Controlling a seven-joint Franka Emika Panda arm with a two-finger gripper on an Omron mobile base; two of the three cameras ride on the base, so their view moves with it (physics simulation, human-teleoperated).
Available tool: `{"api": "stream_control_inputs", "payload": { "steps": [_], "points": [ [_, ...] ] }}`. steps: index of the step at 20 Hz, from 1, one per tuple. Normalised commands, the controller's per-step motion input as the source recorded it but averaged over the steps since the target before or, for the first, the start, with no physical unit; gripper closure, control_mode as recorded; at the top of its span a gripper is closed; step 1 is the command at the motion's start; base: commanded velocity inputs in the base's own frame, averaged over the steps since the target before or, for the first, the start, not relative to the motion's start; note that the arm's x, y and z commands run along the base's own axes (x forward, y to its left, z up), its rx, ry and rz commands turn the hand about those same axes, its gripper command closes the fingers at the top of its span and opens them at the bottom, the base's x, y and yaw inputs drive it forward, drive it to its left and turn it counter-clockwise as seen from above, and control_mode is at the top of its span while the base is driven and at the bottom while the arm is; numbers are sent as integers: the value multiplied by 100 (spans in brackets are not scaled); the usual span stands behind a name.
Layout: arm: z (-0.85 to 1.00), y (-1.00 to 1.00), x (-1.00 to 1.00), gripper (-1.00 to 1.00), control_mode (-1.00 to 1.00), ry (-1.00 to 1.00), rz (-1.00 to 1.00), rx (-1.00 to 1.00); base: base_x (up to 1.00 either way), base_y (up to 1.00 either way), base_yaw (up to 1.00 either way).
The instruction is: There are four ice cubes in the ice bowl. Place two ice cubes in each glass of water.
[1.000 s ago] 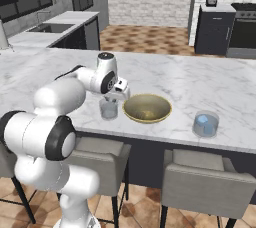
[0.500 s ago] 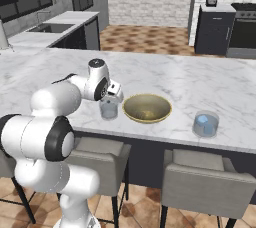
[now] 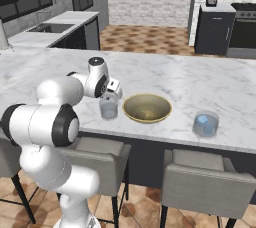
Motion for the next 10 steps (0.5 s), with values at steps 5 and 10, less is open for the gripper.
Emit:
{"api": "stream_control_inputs", "payload": {
  "steps": [5, 10],
  "points": [
    [-3, 10, 25, 100, -100, 0, 0, 0, 0, 0, 0],
    [-12, 3, 20, 100, -100, 0, 0, 0, 0, 0, 0]
  ]
}}
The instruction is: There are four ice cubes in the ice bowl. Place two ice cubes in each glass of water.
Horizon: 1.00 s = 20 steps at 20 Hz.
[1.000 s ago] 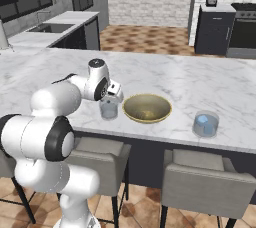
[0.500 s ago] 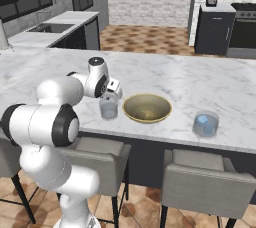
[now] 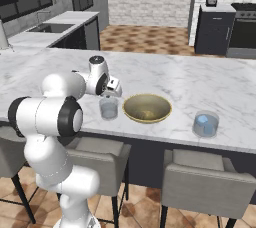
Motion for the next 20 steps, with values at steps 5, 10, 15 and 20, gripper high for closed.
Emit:
{"api": "stream_control_inputs", "payload": {
  "steps": [5, 10, 15, 20],
  "points": [
    [-18, 0, 8, 100, -100, 0, 0, 0, 0, 0, 0],
    [-17, 0, 8, 100, -100, 0, 0, 0, 0, 0, 0],
    [-16, 0, 14, 100, -100, 0, 0, 0, 0, 0, 0],
    [-16, 0, 21, 100, -100, 0, 0, 0, 0, 0, 0]
  ]
}}
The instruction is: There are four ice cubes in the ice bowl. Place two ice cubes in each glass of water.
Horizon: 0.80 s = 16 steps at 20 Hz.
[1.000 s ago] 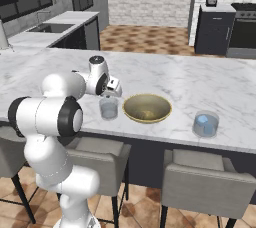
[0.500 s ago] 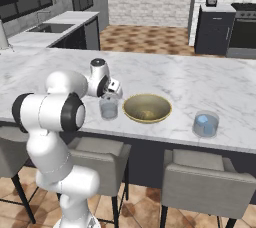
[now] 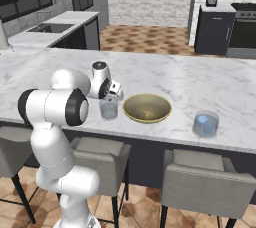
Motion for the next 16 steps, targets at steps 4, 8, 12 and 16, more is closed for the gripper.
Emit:
{"api": "stream_control_inputs", "payload": {
  "steps": [4, 8, 12, 16],
  "points": [
    [-7, 0, 17, 100, -100, 0, 0, 0, 0, 0, 0],
    [-5, 1, 8, 100, -100, 0, 0, 0, 0, 0, 0],
    [-4, 2, 5, 100, -100, 0, 0, 0, 0, 0, 0],
    [-3, 4, 6, 100, -100, 0, 0, 0, 0, 0, 0]
  ]
}}
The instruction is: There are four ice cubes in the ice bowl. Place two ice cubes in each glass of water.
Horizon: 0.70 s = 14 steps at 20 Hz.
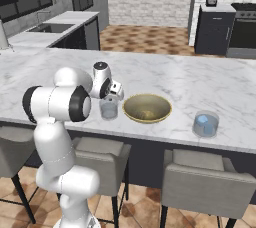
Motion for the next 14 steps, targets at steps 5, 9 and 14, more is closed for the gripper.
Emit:
{"api": "stream_control_inputs", "payload": {
  "steps": [5, 9, 14],
  "points": [
    [-2, 6, 7, -100, -100, 0, 0, 0, 0, 0, 0],
    [0, 2, 7, -100, -100, 0, 0, 0, 0, 0, 0],
    [0, 0, 7, -100, -100, 0, 0, 0, 0, 0, 0]
  ]
}}
